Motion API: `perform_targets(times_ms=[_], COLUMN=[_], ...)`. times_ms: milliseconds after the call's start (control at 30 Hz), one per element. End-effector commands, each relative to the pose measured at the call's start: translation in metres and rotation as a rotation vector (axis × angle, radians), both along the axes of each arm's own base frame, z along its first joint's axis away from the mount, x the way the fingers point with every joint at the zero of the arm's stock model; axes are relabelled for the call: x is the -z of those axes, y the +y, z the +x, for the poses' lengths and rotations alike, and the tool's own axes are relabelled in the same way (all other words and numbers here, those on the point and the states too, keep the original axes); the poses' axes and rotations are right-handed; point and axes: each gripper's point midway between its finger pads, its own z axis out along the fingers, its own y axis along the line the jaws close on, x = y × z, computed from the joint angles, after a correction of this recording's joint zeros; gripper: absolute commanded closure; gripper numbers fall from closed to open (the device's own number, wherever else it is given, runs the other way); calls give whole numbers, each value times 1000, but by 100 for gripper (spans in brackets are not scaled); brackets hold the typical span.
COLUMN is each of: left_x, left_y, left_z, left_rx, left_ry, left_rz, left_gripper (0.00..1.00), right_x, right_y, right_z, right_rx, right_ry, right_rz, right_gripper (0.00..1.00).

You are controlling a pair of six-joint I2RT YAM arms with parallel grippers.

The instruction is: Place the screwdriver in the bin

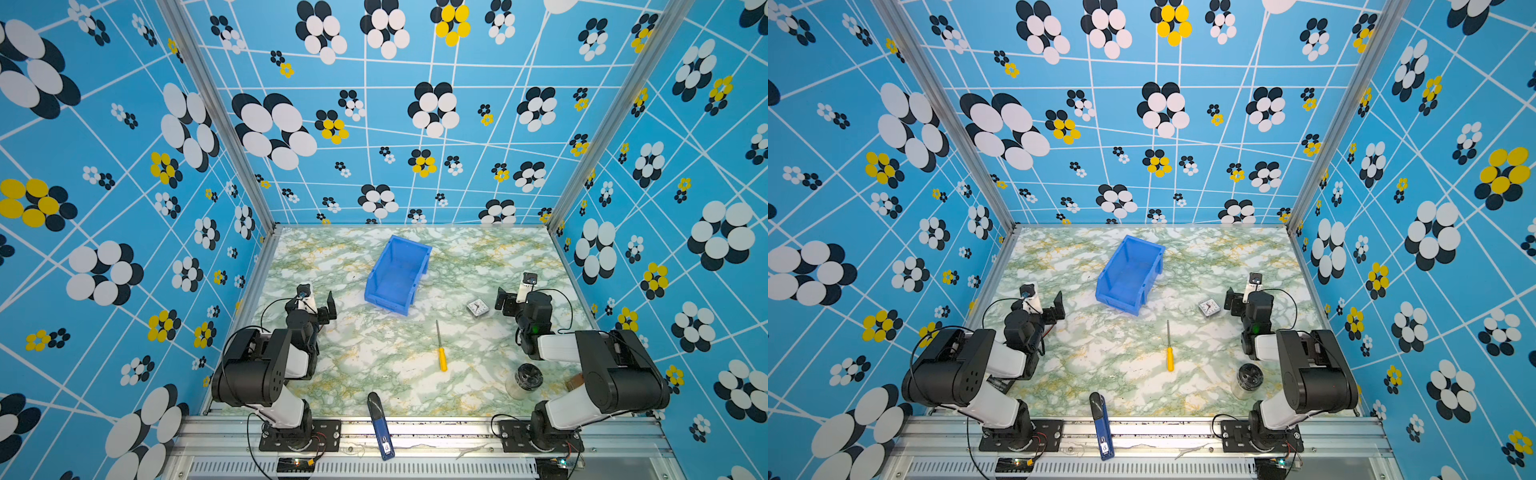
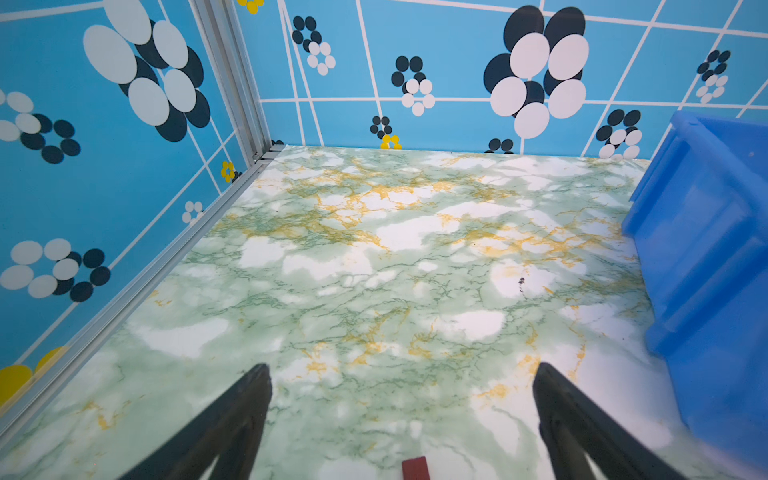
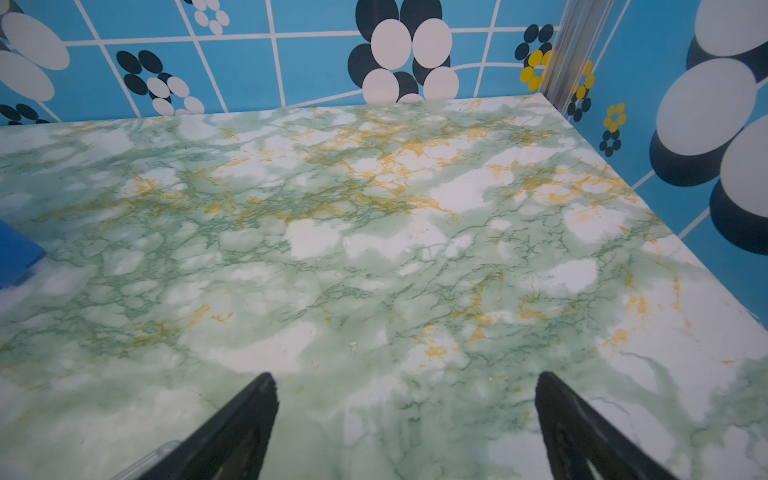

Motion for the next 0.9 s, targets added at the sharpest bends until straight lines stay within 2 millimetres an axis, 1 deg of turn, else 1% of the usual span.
perform_targets(times_ms=[0,100,200,267,333,400,500,533,600,633,700,733,767,867], left_x=[-5,-9,-21,-29,-29,-31,-26,-22,-17,-19,-26,-28,-32,-43], left_y=[4,2,-5,-10,-11,-16,-15,-14,-11,-10,-12,-15,-17,-16], left_z=[7,7,5,3,0,1,6,7,8,8,7,6,5,-6], left_rx=[-28,-17,30,59,63,93,97,97,94,98,111,132,140,142], left_ry=[8,7,1,6,-1,20,115,163,251,273,293,329,359,473], left_rz=[-8,-6,5,14,15,22,59,83,109,121,124,128,128,125], left_gripper=[1,1,1,1,1,1,1,1,1,1,1,1,1,1], right_x=[-13,-25,-41,-58,-80,-102,-127,-139,-155,-164,-175,-177,-177,-172], right_y=[-11,-17,-20,-23,-27,-28,-28,-26,-17,-11,0,17,24,49], right_z=[5,6,7,5,1,-4,-18,-23,-36,-44,-59,-67,-75,-101], right_rx=[55,99,114,132,160,173,205,209,193,182,155,104,86,29], right_ry=[-37,-14,19,23,38,60,158,180,210,210,220,245,271,367], right_rz=[-5,-7,-12,-12,-8,7,49,65,70,69,87,102,126,193], right_gripper=[1,1,1,1,1,1,1,1,1,1,1,1,1,1])
